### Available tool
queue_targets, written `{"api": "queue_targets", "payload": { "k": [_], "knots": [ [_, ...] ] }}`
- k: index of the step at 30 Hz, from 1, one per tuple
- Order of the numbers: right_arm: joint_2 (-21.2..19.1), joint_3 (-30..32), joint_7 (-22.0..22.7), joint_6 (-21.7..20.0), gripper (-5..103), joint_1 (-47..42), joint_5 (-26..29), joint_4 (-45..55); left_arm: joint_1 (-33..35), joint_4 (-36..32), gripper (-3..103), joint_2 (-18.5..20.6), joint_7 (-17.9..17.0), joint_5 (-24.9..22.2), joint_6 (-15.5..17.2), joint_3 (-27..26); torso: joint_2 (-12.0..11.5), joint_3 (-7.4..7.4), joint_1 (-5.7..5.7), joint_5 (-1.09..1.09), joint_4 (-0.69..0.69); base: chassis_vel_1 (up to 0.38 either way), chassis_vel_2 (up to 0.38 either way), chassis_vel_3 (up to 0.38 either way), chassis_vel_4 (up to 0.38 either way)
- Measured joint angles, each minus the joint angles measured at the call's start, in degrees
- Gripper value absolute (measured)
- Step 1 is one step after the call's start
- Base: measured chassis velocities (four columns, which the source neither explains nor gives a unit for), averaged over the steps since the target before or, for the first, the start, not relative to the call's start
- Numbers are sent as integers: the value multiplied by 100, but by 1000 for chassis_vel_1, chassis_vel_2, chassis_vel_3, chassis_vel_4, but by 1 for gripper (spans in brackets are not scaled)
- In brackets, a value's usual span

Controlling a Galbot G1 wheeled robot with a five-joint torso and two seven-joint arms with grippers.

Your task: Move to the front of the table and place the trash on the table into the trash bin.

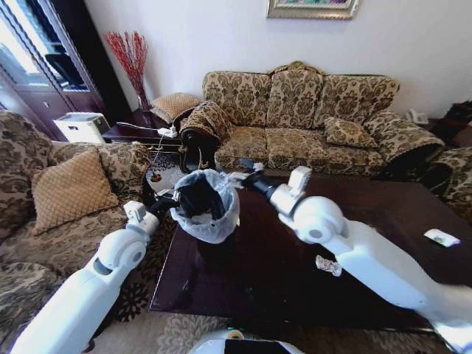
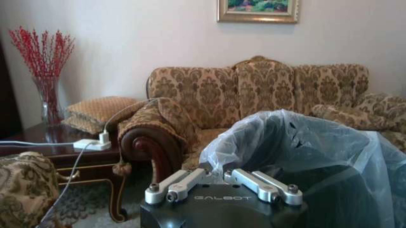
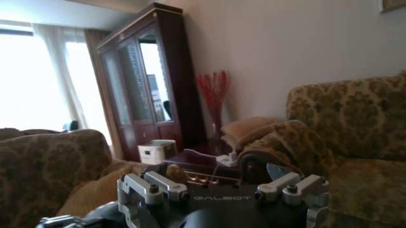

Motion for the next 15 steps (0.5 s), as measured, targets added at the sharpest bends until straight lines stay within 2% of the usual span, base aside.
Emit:
{"api": "queue_targets", "payload": {
  "k": [3,6,9,10,15],
  "knots": [
    [-27,504,-74,85,100,-657,-261,-512,12,-2,4,-26,-1,17,-7,1,0,0,0,1,-2,0,0,0,0],
    [113,621,61,85,100,-1050,-281,-910,12,-4,4,-50,-16,18,-7,18,0,0,0,3,-2,0,0,0,0],
    [537,495,65,145,100,-1321,-701,-1761,-53,105,4,-28,-82,138,-41,46,0,0,-1,0,-3,0,0,0,0],
    [537,495,65,145,100,-1321,-701,-1761,-53,105,4,-28,-82,138,-41,46,0,0,-1,0,-3,0,0,0,0],
    [1393,-112,-73,402,100,-1139,-1440,-3056,-292,400,4,30,-62,288,-105,82,0,1,1,-1,-1,0,0,0,0]
  ]
}}
